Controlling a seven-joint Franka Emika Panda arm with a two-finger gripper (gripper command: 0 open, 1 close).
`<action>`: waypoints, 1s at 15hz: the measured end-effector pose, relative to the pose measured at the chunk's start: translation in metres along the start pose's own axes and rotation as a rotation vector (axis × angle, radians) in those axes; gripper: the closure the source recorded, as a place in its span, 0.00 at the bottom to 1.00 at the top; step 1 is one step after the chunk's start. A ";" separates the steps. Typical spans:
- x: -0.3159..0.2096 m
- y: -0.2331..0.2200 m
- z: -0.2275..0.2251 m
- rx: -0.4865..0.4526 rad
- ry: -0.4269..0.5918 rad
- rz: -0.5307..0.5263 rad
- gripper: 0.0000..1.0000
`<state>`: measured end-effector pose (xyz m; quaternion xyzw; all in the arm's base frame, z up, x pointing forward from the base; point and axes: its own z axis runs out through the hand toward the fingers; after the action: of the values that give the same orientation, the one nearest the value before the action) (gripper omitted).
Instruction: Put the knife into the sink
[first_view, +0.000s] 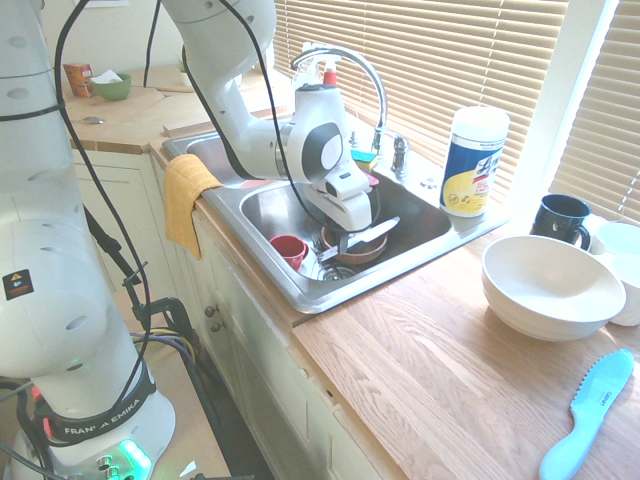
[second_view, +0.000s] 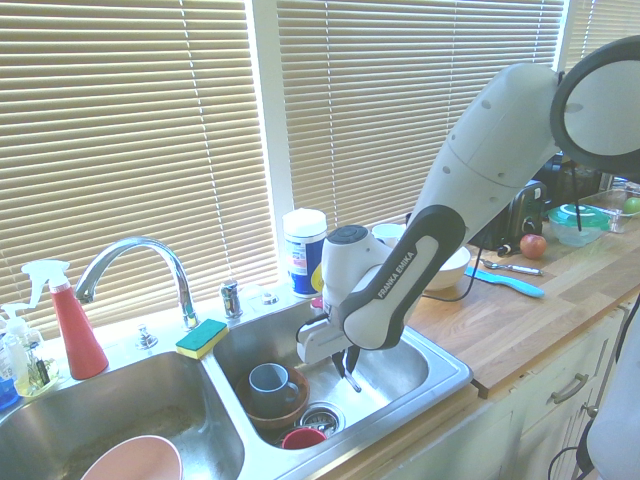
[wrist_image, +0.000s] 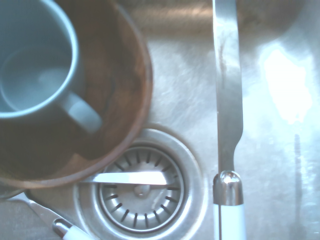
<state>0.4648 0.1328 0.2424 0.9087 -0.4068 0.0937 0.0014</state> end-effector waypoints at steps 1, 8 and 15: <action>-0.003 -0.007 0.007 -0.003 0.001 0.000 1.00; 0.001 -0.036 0.085 -0.001 -0.043 -0.013 1.00; 0.008 -0.048 0.108 0.003 -0.077 0.037 0.00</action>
<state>0.5241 0.1506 0.1417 0.9039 -0.4231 0.0594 -0.0172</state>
